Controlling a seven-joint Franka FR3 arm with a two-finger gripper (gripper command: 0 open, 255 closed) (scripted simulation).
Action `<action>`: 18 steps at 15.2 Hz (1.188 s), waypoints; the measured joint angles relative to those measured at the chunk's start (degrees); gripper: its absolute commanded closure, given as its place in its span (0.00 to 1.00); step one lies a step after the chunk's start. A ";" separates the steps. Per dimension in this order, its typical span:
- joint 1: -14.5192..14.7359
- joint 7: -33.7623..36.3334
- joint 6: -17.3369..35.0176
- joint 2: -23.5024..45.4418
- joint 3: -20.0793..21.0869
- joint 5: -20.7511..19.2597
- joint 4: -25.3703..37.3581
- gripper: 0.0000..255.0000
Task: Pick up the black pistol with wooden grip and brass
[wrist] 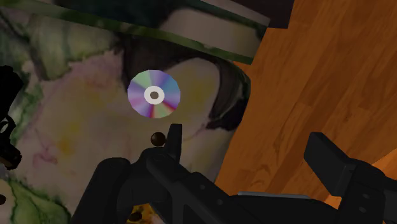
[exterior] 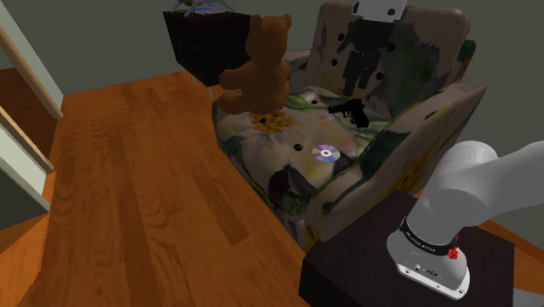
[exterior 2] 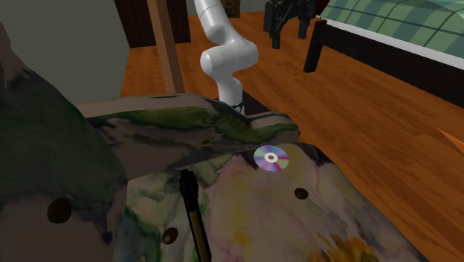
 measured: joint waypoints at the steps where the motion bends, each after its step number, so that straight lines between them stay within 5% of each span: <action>1: 0.00 0.00 0.00 0.00 0.00 0.00 0.00 0.00; 18: -4.19 -16.86 10.46 20.04 -18.36 -6.23 5.62 0.00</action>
